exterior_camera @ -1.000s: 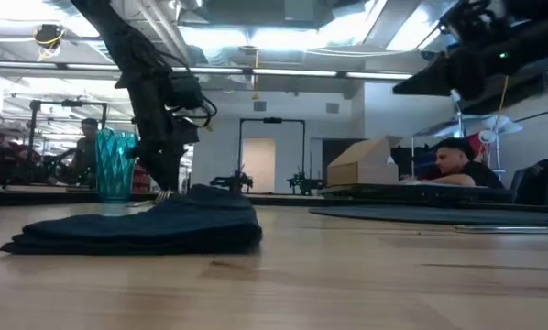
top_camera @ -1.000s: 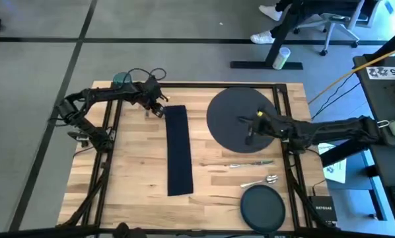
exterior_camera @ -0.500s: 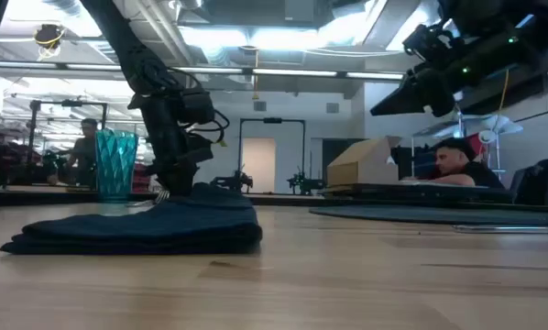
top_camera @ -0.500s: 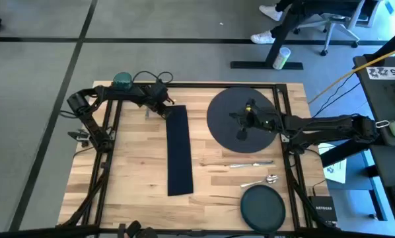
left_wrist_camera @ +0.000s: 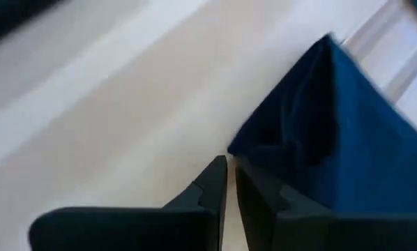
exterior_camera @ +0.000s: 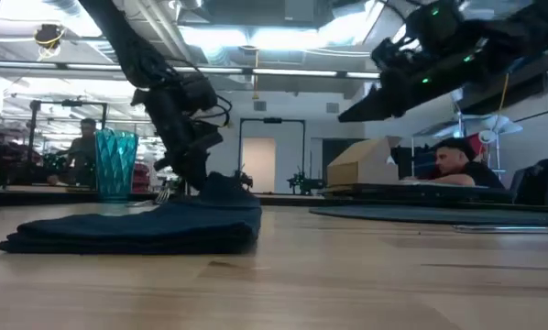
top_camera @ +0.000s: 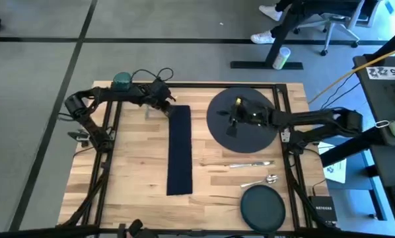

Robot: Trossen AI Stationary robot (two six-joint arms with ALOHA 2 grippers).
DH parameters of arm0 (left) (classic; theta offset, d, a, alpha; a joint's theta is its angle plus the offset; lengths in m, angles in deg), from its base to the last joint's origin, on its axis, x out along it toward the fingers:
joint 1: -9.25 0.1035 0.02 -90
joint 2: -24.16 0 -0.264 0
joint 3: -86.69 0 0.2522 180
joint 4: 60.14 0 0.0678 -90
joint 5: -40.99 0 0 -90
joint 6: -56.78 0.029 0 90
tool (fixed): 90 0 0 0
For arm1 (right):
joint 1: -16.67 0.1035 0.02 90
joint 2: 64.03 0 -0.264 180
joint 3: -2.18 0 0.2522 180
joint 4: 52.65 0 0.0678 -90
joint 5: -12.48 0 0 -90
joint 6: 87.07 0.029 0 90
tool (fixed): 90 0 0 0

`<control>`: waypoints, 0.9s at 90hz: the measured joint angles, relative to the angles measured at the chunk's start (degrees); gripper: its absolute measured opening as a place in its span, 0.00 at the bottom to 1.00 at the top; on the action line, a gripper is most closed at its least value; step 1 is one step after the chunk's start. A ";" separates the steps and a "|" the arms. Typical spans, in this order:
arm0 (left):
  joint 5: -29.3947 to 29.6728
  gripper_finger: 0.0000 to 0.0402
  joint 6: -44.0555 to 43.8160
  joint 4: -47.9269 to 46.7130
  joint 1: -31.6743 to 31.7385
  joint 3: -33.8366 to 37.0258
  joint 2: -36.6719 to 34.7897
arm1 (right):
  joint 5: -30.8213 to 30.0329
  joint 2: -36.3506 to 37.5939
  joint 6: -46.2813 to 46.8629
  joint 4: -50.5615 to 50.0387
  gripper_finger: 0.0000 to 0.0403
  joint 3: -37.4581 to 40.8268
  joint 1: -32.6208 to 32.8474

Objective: Set table place
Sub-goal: Fold the black table napkin

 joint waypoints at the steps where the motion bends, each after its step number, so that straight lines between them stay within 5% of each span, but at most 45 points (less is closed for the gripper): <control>1: 0.02 0.04 0.04 -0.28 0.07 0.00 -0.42 | 0.35 -0.59 0.18 0.22 0.00 -0.28 -0.20; 36: -0.16 0.04 -1.55 -10.92 -0.60 -0.02 -10.23 | 4.19 -21.64 3.23 0.90 0.27 -14.56 -0.77; 58: -1.29 0.04 -1.98 -1.69 -6.23 -0.02 -5.19 | 5.41 -28.42 6.01 -1.04 0.28 -21.01 -2.09; 81: -1.00 0.04 -2.19 0.08 -4.71 0.00 1.87 | 4.52 -29.05 8.53 -5.65 0.28 -22.88 -3.11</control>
